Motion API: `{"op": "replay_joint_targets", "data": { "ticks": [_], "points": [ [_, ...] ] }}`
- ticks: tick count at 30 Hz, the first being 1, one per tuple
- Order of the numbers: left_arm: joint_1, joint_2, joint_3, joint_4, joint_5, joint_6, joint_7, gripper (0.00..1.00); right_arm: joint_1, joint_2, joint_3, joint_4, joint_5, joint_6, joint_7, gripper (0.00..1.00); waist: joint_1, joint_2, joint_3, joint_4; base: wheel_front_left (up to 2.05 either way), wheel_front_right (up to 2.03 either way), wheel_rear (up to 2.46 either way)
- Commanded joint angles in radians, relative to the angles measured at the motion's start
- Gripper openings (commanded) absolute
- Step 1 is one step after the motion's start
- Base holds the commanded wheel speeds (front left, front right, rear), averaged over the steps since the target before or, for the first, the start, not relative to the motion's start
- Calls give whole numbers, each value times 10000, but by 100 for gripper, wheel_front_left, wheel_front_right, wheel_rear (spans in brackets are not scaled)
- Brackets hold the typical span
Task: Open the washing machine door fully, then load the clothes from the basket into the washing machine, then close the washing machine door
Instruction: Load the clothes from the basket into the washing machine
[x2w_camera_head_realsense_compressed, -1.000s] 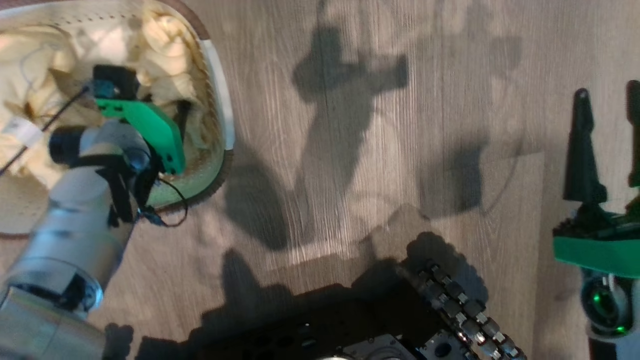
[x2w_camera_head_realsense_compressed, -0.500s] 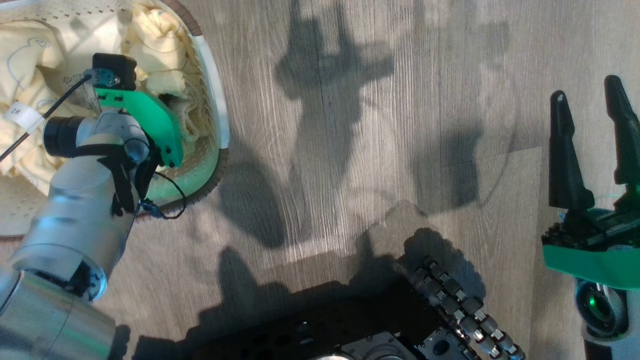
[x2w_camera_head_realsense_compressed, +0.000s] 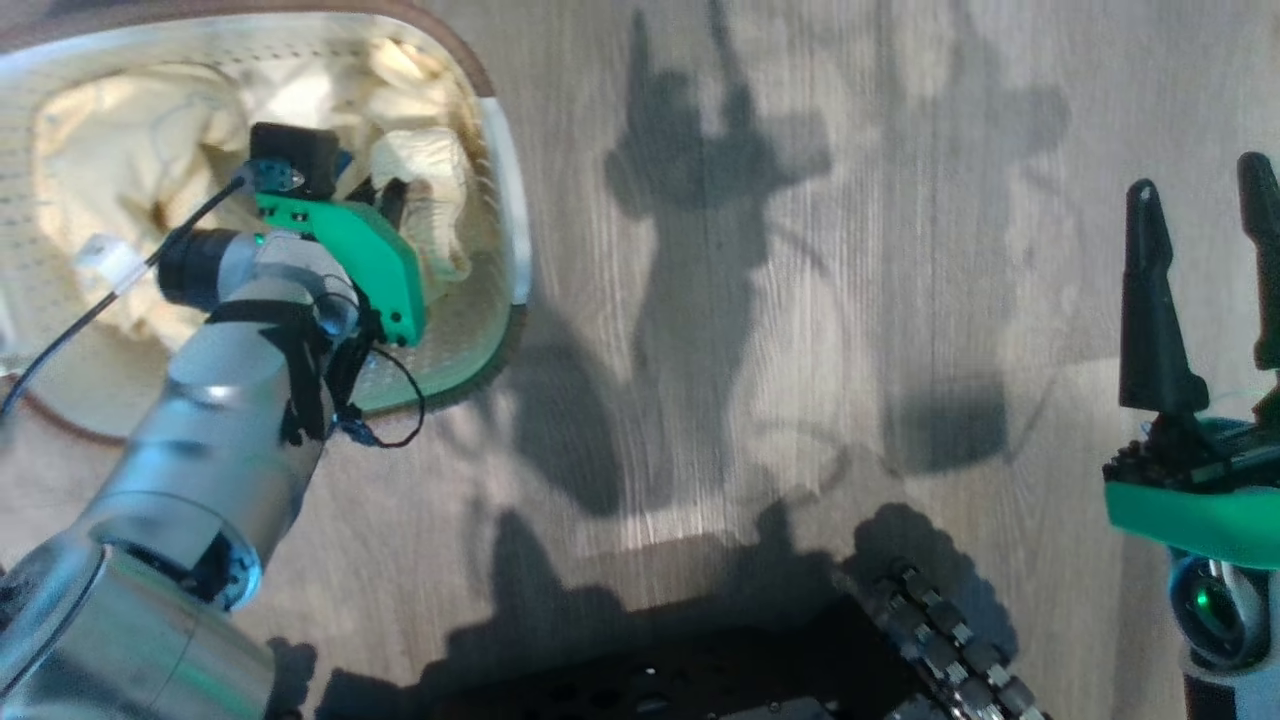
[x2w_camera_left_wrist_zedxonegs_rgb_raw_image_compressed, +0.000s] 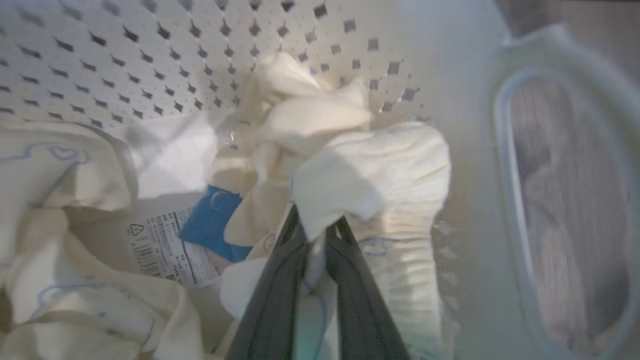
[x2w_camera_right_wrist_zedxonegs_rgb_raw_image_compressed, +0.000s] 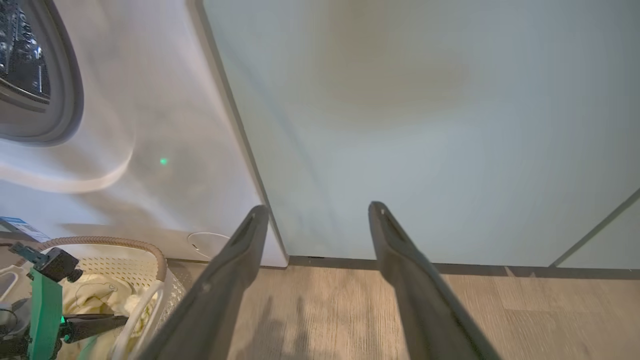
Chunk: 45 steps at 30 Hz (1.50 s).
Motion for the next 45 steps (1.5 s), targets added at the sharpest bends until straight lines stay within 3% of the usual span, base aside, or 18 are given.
{"op": "replay_joint_targets", "data": {
  "ticks": [1, 7, 19, 30, 45],
  "points": [
    [396, 149, 62, -137, -69, -7, -179, 0, 276, -148, 48, -192, -149, 8, -67, 100, 0, 0, -363, 334, 0, 0, 0],
    [666, 69, 88, -506, 115, 75, -437, 0, 379, -148, -151, 16, -394, 8, -67, 100, 0, 0, -1094, 848, 0, 0, 0],
    [2574, 487, 1605, -4475, 1503, 1079, -452, 0, 688, -148, -482, 485, -683, 8, -67, 100, 0, 0, -2624, 1678, 0, 0, 0],
    [4599, 811, 2972, -6994, 2446, 1645, -453, 0, 1165, -148, -676, 995, -836, 8, -67, 100, 0, 0, -4216, 1955, 0, 0, 0],
    [7465, 1412, 4584, -9936, 3091, 2917, -453, 0, 2236, -148, -934, 1514, -883, 8, -67, 100, 0, 0, -6558, 2220, 0, 0, 0]
  ]
}}
